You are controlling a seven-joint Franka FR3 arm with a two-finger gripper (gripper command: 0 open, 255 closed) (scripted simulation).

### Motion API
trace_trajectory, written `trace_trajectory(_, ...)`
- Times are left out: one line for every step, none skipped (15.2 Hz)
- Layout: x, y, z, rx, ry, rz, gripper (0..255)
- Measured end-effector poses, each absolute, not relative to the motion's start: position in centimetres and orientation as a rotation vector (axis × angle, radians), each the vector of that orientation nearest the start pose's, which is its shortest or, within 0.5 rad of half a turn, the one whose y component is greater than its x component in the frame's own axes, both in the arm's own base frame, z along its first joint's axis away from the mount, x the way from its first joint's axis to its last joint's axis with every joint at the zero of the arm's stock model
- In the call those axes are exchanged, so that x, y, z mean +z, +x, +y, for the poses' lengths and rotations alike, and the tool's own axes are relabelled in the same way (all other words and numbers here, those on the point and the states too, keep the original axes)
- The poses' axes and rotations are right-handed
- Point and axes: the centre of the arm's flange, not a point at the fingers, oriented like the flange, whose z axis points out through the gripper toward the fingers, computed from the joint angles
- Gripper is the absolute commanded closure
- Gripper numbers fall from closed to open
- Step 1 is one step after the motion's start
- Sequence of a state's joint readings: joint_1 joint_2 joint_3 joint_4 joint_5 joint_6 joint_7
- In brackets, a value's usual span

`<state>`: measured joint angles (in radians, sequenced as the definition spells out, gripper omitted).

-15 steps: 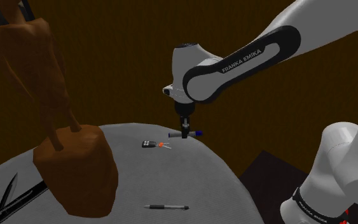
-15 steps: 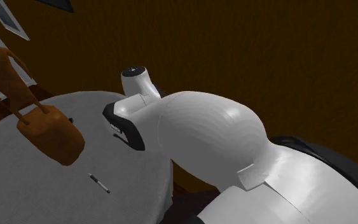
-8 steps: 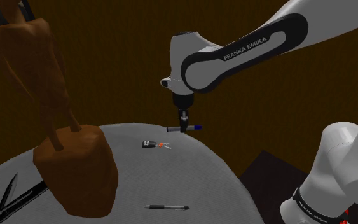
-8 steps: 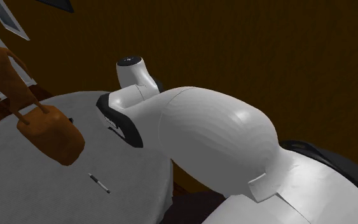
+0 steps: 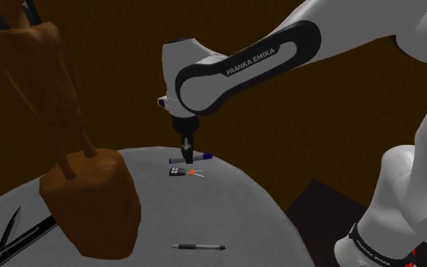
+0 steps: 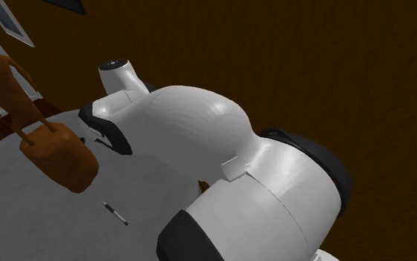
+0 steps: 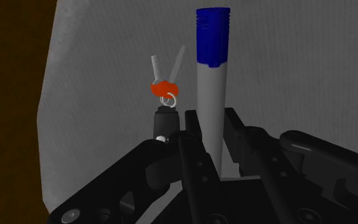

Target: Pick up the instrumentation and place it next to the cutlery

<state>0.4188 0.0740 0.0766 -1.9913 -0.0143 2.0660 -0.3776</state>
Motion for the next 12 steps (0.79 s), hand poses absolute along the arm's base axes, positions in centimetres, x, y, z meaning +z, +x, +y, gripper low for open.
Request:
trace_trajectory(42.5, 51.1, 28.1, -0.002, -2.849, -1.341, 255)
trace_trajectory(42.4, 51.9, 29.1, -0.002, -2.849, -1.340, 255)
trace_trajectory(42.4, 52.3, 30.3, -0.002, -2.849, -1.340, 255)
trace_trajectory(42.8, 52.9, 31.6, -0.002, -2.849, -1.340, 255)
trace_trajectory(42.7, 53.4, 32.6, -0.003, -2.849, -1.340, 255)
trace_trajectory(42.7, 54.1, 33.8, -0.001, -2.849, -1.341, 255)
trace_trajectory(42.6, 54.9, 35.1, -0.002, -2.849, -1.341, 255)
trace_trajectory(42.6, 55.4, 36.3, -0.001, -2.849, -1.340, 255)
trace_trajectory(42.7, 56.0, 37.7, -0.001, -2.849, -1.340, 255)
trace_trajectory(42.5, 56.7, 39.0, -0.002, -2.849, -1.340, 255)
trace_trajectory(42.6, 57.3, 40.0, -0.001, -2.849, -1.340, 255)
trace_trajectory(42.9, 57.8, 41.0, -0.002, -2.849, -1.340, 255)
